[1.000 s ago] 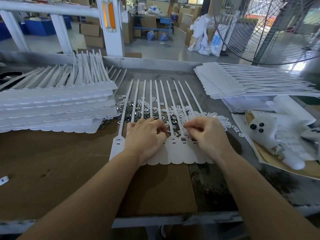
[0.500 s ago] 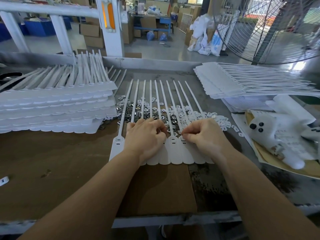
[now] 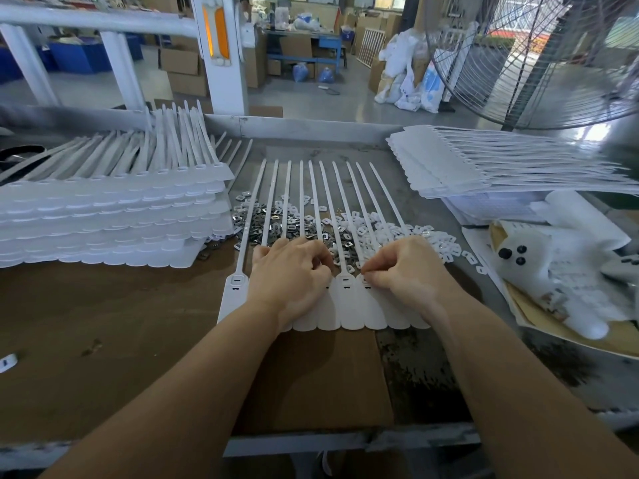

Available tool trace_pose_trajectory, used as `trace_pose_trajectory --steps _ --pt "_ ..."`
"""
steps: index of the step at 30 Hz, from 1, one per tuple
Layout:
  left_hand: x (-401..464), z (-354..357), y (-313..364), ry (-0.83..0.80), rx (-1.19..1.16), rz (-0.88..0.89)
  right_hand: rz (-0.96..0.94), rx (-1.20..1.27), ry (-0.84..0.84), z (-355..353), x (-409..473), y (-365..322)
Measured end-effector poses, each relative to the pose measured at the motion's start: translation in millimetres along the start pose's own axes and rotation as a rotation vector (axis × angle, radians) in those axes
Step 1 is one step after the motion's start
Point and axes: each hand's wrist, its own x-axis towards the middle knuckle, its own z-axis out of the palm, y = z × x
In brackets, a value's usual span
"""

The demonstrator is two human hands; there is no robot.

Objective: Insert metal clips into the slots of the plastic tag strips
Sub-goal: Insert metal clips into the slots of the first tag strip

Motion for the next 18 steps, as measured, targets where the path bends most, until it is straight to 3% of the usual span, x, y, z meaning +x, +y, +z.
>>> trace_pose_trajectory --steps 10,18 --pt "-1.1 -1.0 0.4 -0.007 -0.004 -0.004 0.171 0.095 -0.008 -2.1 6.1 -7.6" --pt "-1.0 -1.6 0.2 -0.014 0.002 -0.007 0.140 0.093 -0.055 -11.0 12.2 -6.6"
